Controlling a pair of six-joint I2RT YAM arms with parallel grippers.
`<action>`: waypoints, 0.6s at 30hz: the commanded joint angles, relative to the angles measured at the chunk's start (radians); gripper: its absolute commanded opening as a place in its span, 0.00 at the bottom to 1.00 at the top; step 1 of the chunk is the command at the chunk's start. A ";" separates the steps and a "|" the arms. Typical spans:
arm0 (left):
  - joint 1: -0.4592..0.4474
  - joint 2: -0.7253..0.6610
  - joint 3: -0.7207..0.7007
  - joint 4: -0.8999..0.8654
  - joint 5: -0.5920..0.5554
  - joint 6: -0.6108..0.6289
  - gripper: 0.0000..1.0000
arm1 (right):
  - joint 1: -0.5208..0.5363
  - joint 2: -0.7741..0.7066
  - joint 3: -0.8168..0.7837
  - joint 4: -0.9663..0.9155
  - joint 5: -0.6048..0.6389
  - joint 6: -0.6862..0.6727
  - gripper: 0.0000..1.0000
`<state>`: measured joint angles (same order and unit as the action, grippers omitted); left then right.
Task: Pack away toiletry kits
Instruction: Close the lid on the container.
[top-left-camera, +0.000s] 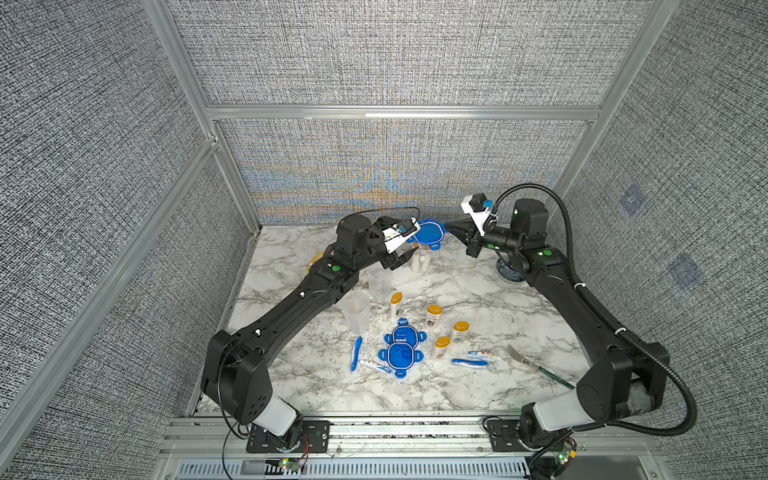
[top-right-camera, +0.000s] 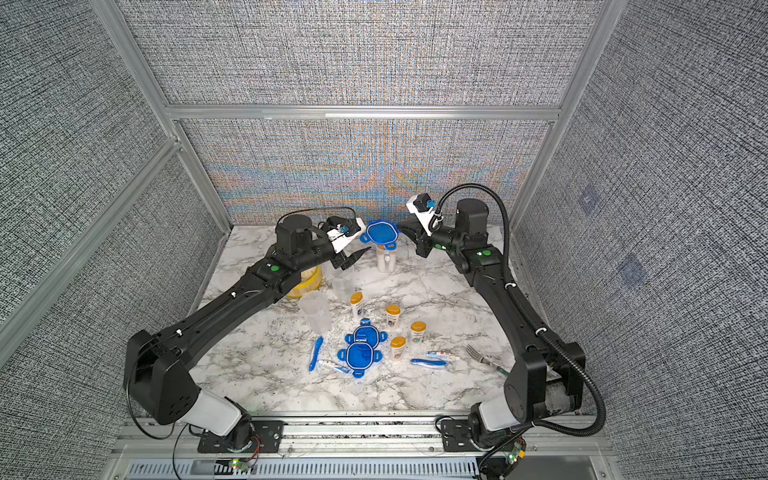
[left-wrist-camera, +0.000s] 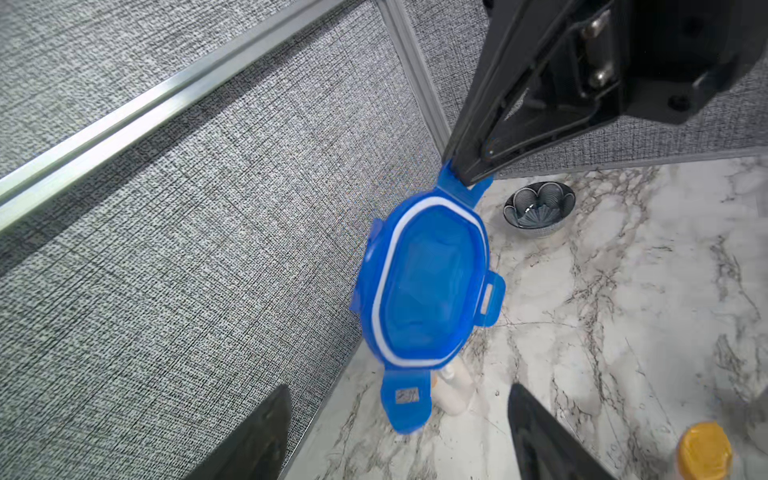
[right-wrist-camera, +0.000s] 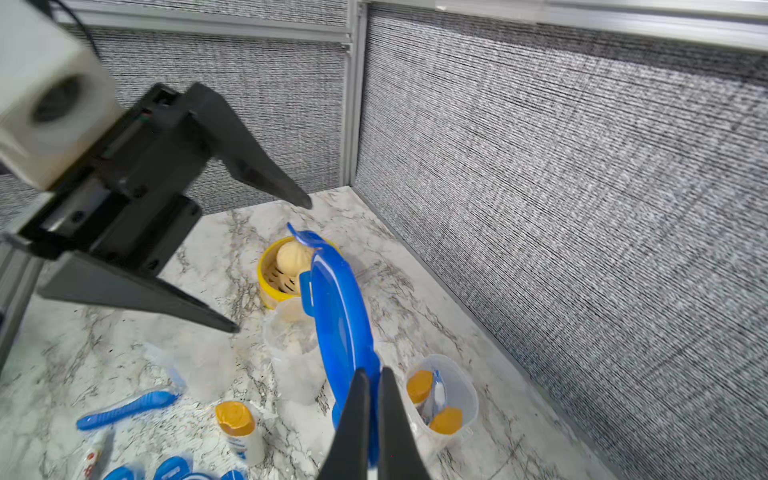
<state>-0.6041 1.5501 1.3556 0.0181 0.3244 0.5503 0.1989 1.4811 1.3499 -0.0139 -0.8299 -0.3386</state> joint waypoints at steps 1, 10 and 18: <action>0.005 0.011 0.026 -0.073 0.051 0.031 0.74 | 0.008 -0.011 -0.019 0.092 -0.144 -0.051 0.00; 0.021 0.011 0.046 -0.117 0.132 0.065 0.31 | 0.025 -0.011 -0.009 0.104 -0.183 -0.081 0.00; 0.032 0.031 0.086 -0.085 0.068 0.142 0.01 | 0.028 -0.049 -0.014 0.104 0.115 0.359 0.43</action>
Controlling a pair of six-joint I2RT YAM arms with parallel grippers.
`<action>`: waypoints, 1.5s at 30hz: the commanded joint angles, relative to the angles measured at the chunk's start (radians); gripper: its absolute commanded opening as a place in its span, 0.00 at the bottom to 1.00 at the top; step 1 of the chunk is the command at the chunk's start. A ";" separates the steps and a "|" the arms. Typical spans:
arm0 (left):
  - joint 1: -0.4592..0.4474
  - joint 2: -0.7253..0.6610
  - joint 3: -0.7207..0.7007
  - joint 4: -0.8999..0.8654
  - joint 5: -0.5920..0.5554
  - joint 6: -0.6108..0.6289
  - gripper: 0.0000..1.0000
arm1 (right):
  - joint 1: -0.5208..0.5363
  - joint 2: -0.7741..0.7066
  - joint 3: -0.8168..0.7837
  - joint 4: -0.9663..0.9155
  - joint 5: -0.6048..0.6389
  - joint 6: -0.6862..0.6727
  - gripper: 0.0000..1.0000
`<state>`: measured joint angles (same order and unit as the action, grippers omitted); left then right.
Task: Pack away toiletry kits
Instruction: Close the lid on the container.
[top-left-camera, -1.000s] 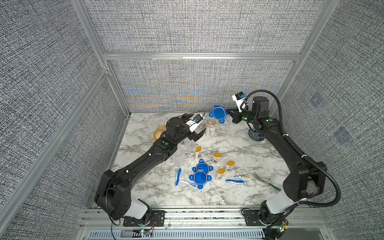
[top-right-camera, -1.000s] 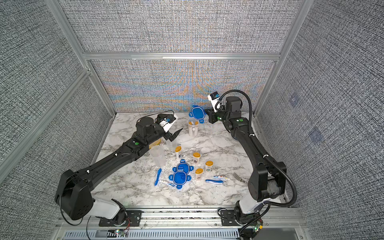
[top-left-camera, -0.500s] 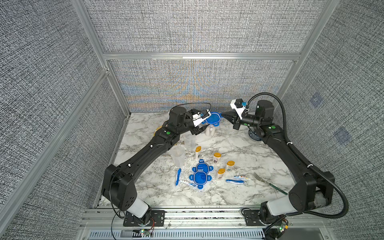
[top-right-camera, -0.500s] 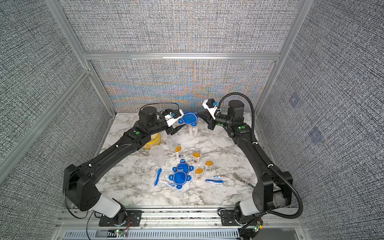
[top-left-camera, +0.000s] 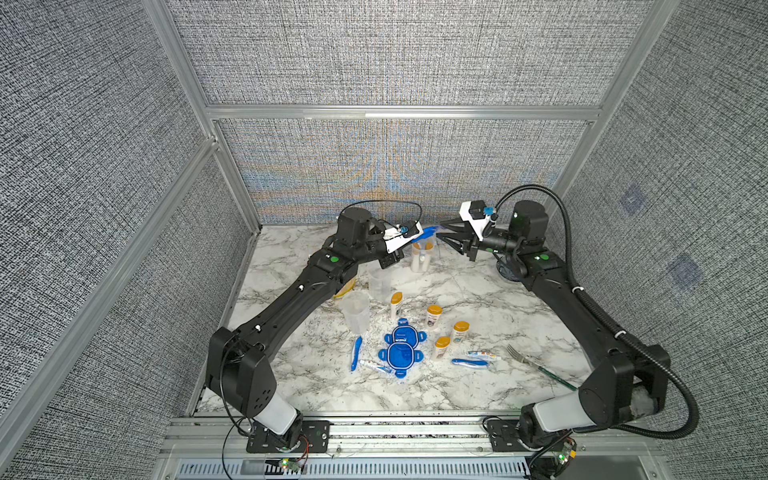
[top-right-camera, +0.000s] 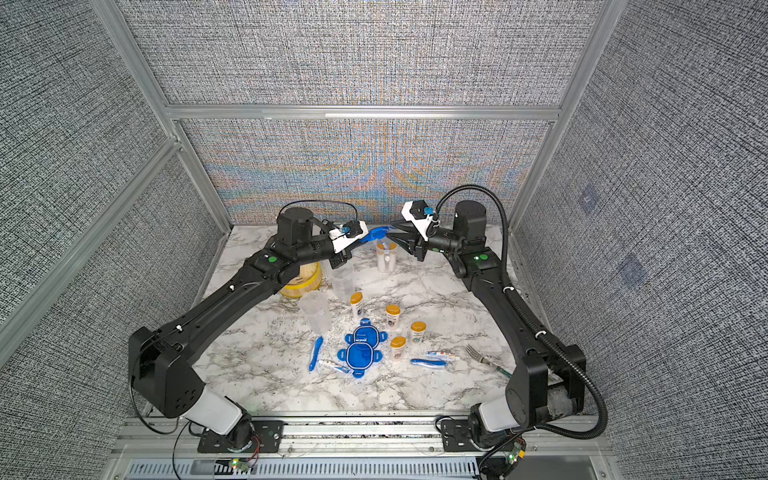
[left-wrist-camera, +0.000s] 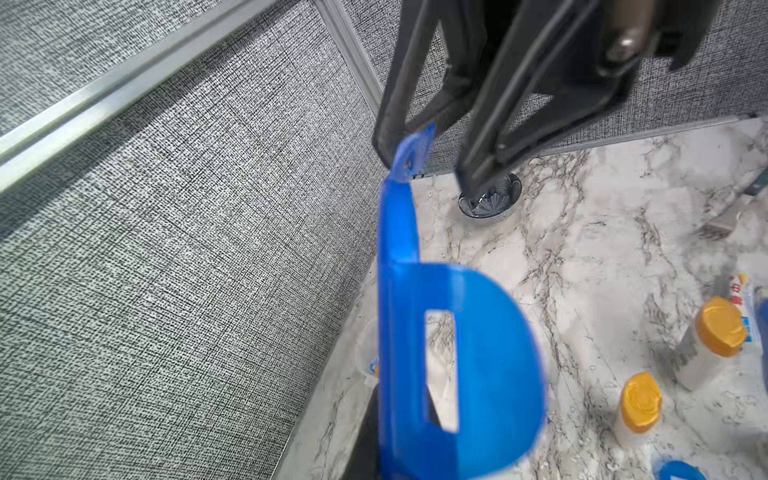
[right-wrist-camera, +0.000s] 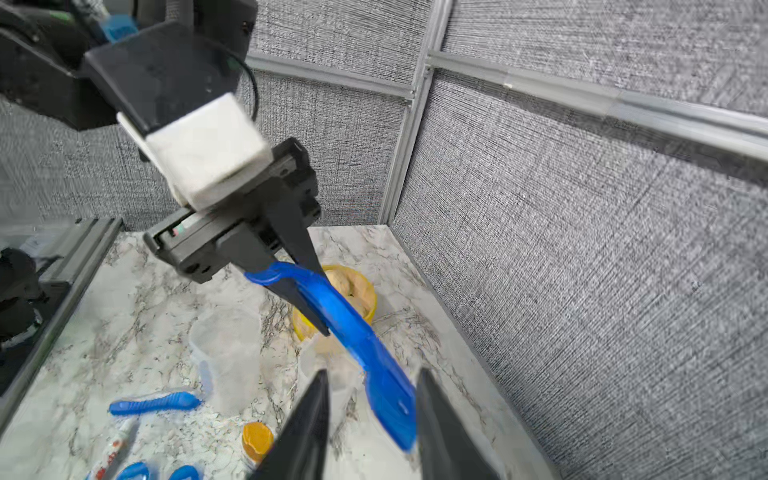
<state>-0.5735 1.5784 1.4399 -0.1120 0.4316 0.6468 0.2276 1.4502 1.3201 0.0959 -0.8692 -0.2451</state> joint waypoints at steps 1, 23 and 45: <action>0.003 -0.001 -0.007 0.086 -0.059 0.057 0.01 | -0.002 -0.025 0.033 -0.056 0.194 0.377 0.44; -0.001 0.067 -0.197 0.658 -0.171 0.443 0.01 | 0.051 -0.035 -0.153 0.273 0.078 1.588 0.43; -0.022 0.134 -0.231 0.792 -0.129 0.631 0.10 | 0.039 0.143 -0.118 0.489 0.074 1.773 0.22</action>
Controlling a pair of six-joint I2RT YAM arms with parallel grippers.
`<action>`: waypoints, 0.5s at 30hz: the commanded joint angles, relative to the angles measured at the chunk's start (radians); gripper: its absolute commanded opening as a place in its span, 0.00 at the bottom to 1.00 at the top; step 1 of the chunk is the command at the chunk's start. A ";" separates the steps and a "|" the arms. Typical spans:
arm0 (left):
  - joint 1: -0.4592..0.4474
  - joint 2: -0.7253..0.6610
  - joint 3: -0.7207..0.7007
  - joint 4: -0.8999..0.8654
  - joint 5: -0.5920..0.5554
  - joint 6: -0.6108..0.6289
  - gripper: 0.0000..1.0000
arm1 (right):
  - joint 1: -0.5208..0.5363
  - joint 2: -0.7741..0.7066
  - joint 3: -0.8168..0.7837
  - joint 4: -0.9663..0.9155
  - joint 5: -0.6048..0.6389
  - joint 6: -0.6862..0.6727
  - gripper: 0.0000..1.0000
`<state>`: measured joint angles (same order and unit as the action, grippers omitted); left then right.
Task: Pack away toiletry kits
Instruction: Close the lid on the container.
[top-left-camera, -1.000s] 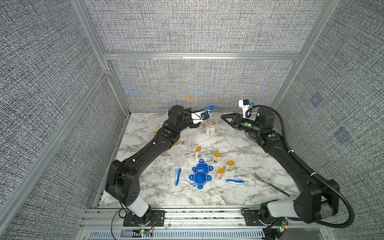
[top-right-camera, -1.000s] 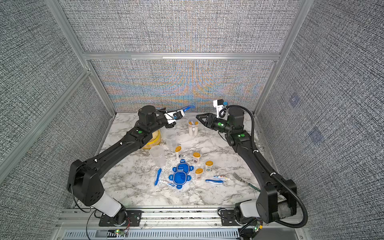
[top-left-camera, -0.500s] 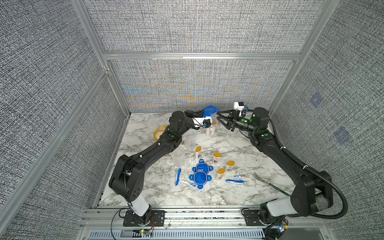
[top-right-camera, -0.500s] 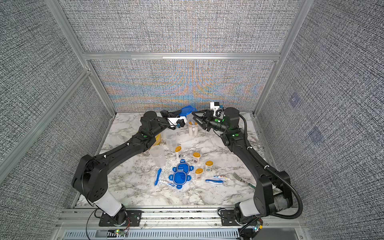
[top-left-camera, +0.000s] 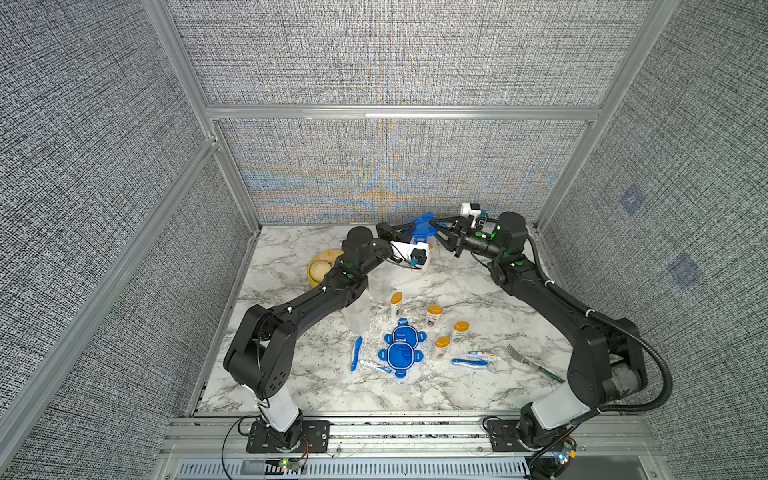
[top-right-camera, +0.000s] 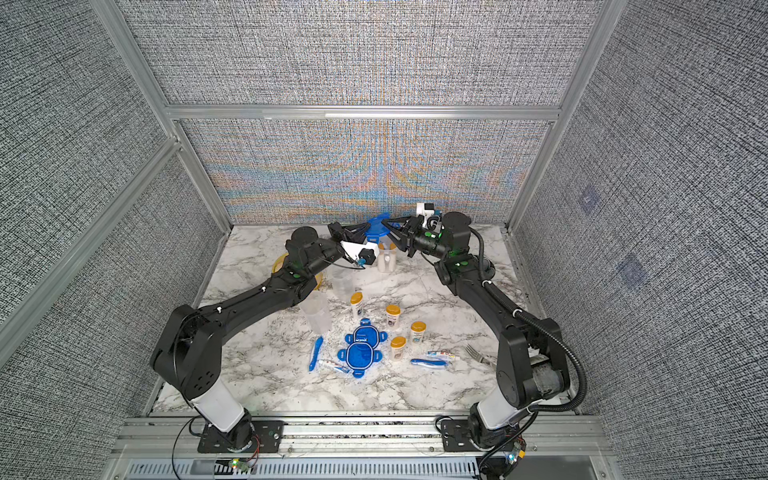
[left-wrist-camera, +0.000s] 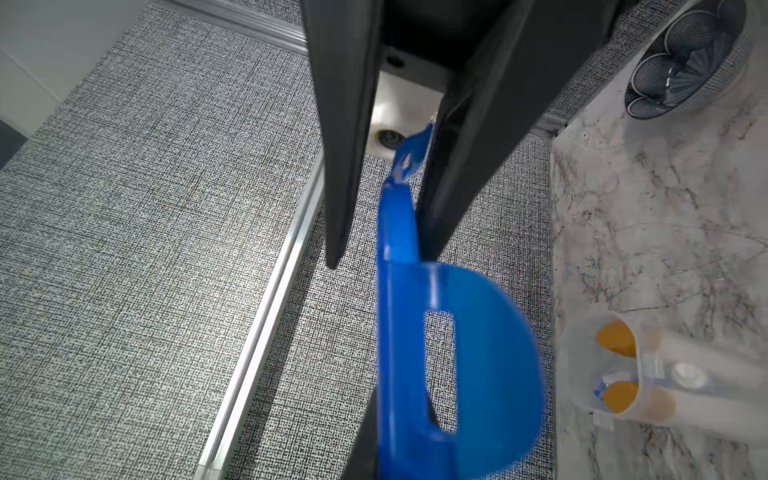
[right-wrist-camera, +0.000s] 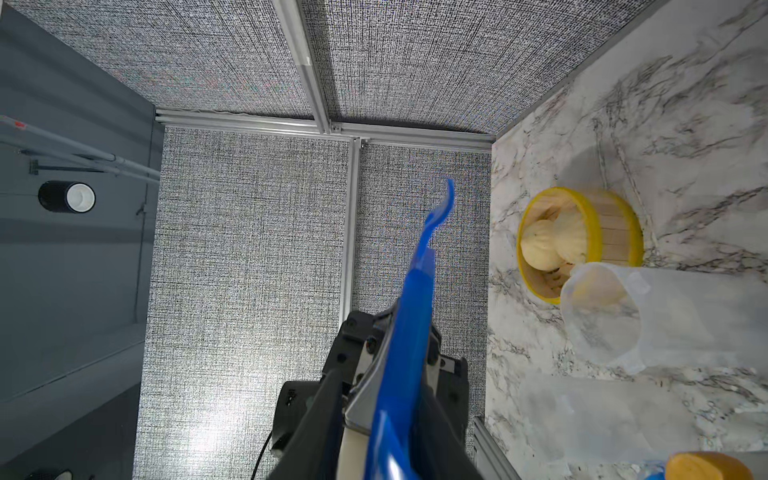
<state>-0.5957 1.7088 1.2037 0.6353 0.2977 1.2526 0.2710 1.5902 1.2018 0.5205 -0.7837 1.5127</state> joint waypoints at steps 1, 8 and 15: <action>0.000 0.006 0.005 0.051 0.002 0.025 0.12 | -0.010 0.001 -0.003 0.060 -0.010 0.008 0.18; 0.004 -0.022 -0.053 0.128 -0.105 -0.203 0.76 | -0.108 -0.019 -0.027 -0.021 -0.033 -0.100 0.00; 0.041 -0.108 -0.098 0.010 -0.138 -0.568 0.84 | -0.185 0.112 0.140 -0.200 -0.256 -0.317 0.00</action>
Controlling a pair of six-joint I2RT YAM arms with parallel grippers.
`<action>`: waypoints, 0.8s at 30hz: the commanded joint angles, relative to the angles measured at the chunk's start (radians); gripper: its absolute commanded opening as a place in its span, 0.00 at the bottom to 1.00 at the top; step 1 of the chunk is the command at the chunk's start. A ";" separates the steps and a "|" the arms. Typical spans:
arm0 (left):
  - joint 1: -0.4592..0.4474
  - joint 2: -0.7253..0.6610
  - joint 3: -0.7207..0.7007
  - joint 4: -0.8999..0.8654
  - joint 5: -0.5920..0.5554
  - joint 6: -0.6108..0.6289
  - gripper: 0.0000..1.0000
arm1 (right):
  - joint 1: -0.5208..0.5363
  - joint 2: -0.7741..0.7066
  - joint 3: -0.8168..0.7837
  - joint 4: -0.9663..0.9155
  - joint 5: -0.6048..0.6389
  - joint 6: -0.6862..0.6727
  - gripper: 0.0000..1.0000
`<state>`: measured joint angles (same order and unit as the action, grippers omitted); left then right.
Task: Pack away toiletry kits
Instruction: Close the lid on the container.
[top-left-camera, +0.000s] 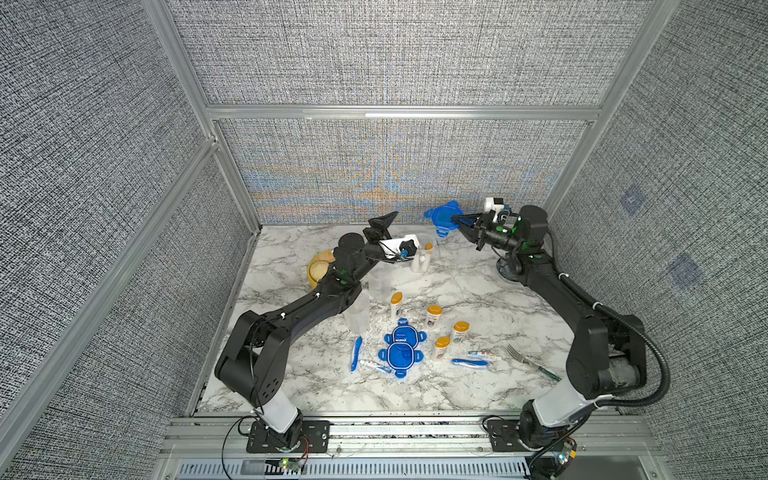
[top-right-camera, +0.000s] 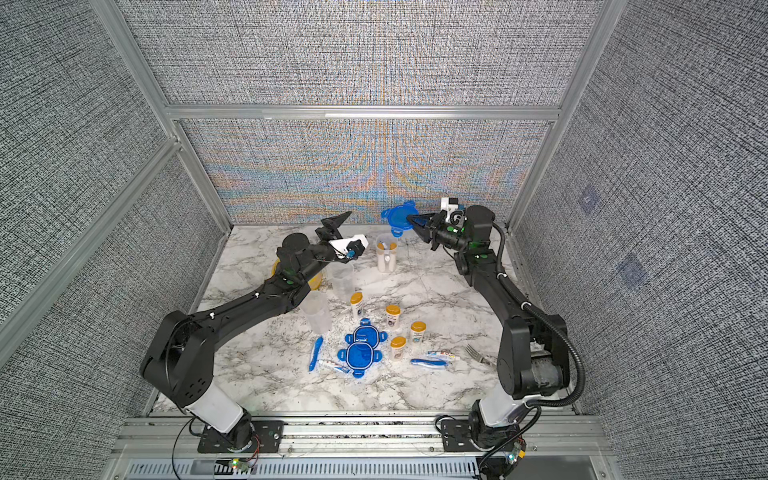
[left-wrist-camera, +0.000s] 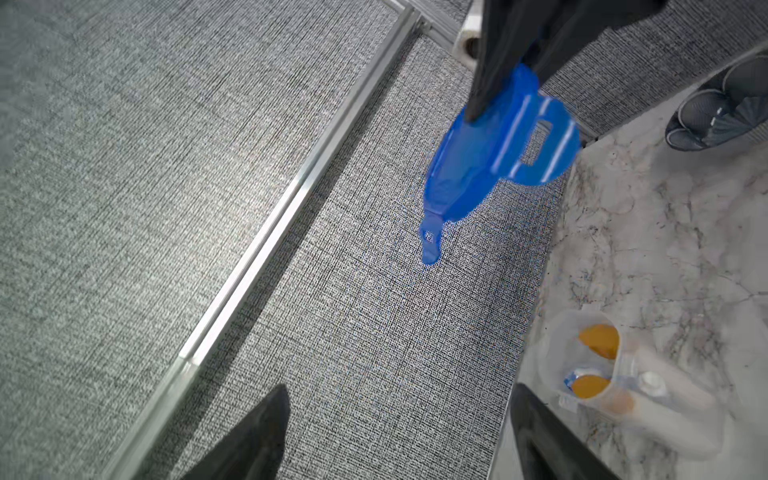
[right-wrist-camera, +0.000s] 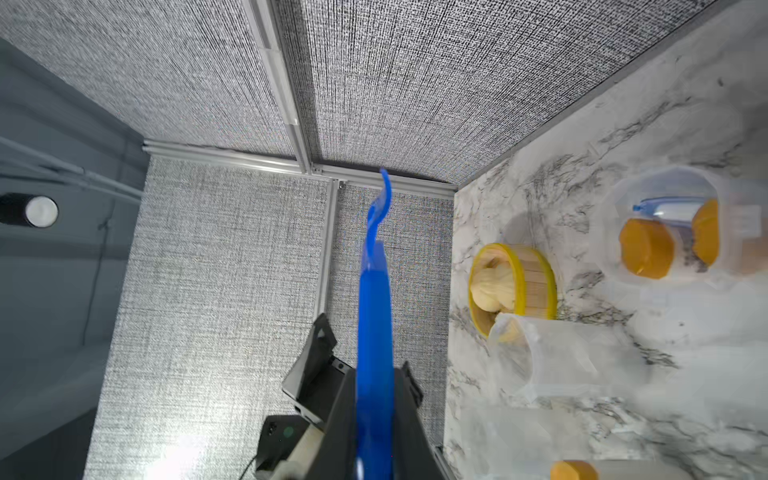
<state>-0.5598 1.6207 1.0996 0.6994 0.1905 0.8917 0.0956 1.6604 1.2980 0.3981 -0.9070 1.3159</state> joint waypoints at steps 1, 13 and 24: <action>0.005 -0.026 0.019 -0.100 -0.031 -0.244 0.84 | -0.012 0.064 0.062 -0.082 -0.151 -0.129 0.00; 0.006 0.038 0.249 -0.554 0.007 -0.734 0.91 | -0.009 0.306 0.273 -0.181 -0.279 -0.252 0.00; 0.006 0.162 0.401 -0.742 -0.055 -0.789 1.00 | 0.003 0.415 0.354 -0.264 -0.287 -0.317 0.00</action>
<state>-0.5541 1.7588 1.4677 0.0139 0.1558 0.1406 0.0959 2.0605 1.6379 0.1619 -1.1770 1.0279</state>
